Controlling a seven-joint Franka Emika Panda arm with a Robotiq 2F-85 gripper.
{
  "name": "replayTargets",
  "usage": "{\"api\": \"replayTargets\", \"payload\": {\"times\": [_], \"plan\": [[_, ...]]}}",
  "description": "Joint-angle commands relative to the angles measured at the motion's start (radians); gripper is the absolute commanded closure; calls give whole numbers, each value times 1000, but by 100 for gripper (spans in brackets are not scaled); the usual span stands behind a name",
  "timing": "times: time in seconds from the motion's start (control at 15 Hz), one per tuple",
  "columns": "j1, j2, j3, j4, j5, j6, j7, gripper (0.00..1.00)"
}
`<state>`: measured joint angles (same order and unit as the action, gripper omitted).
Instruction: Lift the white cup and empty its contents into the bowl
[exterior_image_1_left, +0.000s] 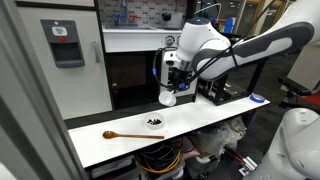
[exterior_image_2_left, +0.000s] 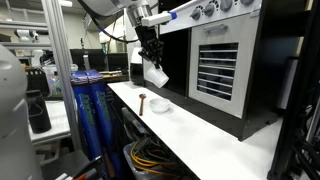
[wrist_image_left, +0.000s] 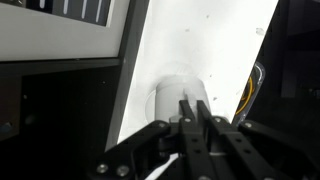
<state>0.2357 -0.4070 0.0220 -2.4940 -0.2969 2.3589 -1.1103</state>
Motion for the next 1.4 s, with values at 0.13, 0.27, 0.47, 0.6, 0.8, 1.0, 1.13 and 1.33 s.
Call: {"api": "replayTargets", "payload": {"times": [0.13,0.27,0.47,0.6,0.8,1.0,1.13,1.33], "plan": [[-11,-46,-33,-75,41,95,-28,98],[-12,-49,-41,-84,43,110,-27,98],[-15,-53,-50,-97,44,128,-26,98],[-16,-57,-57,-103,46,135,-25,98],[-18,-66,-71,-116,52,147,-27,98],[-21,-70,-85,-127,61,155,-27,98],[-22,-72,-93,-131,65,157,-26,98],[-24,-76,-103,-139,71,161,-28,98]]}}
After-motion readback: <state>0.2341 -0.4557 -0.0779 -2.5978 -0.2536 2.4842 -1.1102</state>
